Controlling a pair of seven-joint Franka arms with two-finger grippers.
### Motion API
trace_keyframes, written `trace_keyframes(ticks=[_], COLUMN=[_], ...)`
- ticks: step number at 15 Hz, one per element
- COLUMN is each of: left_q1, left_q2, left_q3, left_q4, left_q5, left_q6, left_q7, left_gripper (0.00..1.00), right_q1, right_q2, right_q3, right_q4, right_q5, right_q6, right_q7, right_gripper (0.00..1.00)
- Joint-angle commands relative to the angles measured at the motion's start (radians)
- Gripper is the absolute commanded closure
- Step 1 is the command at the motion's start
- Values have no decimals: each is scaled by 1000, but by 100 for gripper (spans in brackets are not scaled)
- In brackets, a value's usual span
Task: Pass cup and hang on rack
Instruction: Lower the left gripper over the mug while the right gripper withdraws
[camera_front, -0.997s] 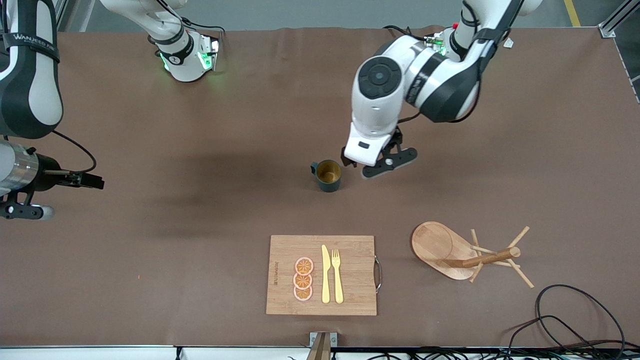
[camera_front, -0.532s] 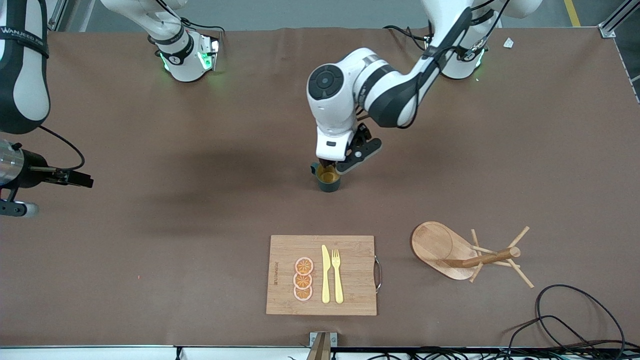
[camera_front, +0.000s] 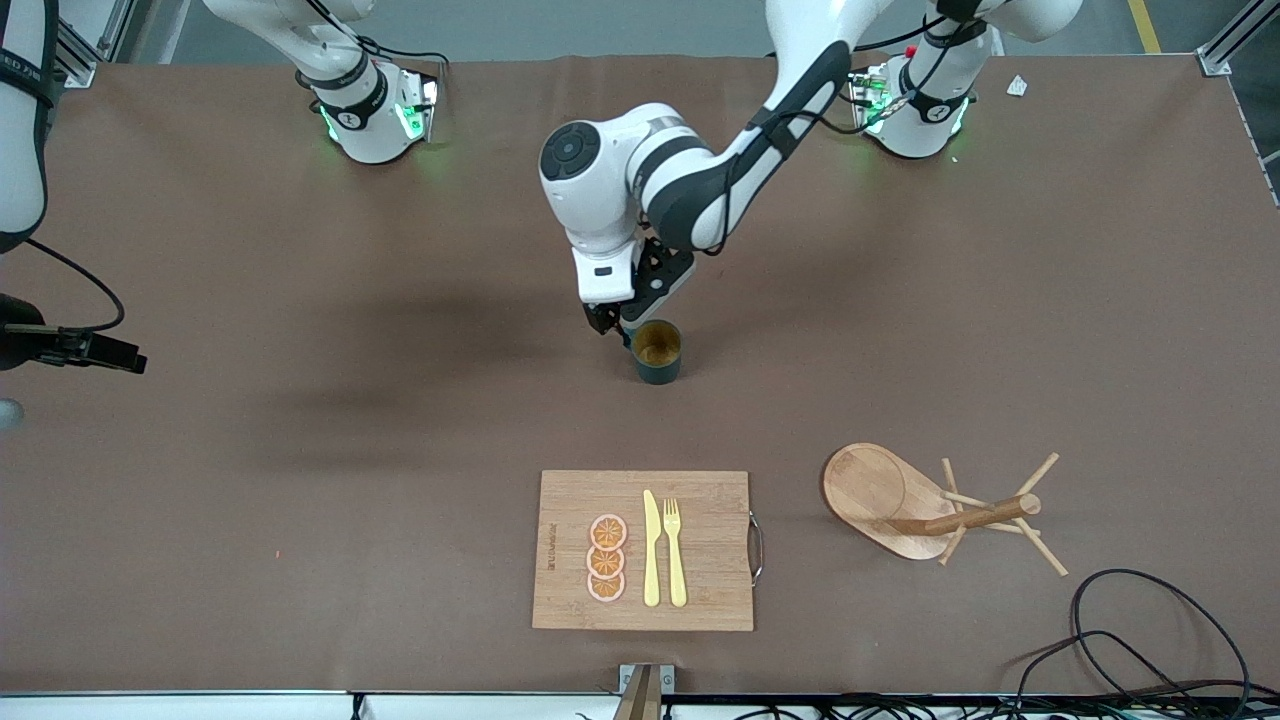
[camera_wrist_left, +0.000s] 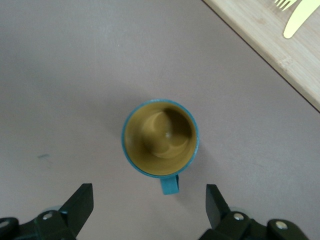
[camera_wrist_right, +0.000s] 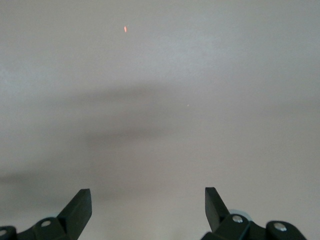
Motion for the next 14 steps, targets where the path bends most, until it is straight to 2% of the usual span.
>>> trace_keyframes(ticks=[1,3,6,8,9,11,14], left_q1=[-116,-189,-197,-218,-232,-276,-284], left_q2=[103,172,205,225,242,251,257], left_q3=[118,198,205,209,218,266,274], left_q4=[118,187,203,200,200,192,186], left_q5=[20,15,15,18,21,23,23], left_q6=[-7,-3,18,23,23,15,12], left_q7=[-113,-195,-256,-273,-284,-290,-290], left_gripper=[7,12,17,28,30,31,31], right_q1=[-1,-2,-1,13,14,11,8], right_q2=[-13,-12,-12,-12,-16,-28,-100], right_q3=[14,14,16,16,16,14,14], right_q4=[24,38,30,30,30,29,-25], right_q5=[-6,3,2,0,0,0,-1], right_q6=[-23,-23,-84,-86,-89,-95,-82], right_q7=[-8,-3,1,0,-2,-5,-9], right_gripper=[0,0,0,0,0,0,0])
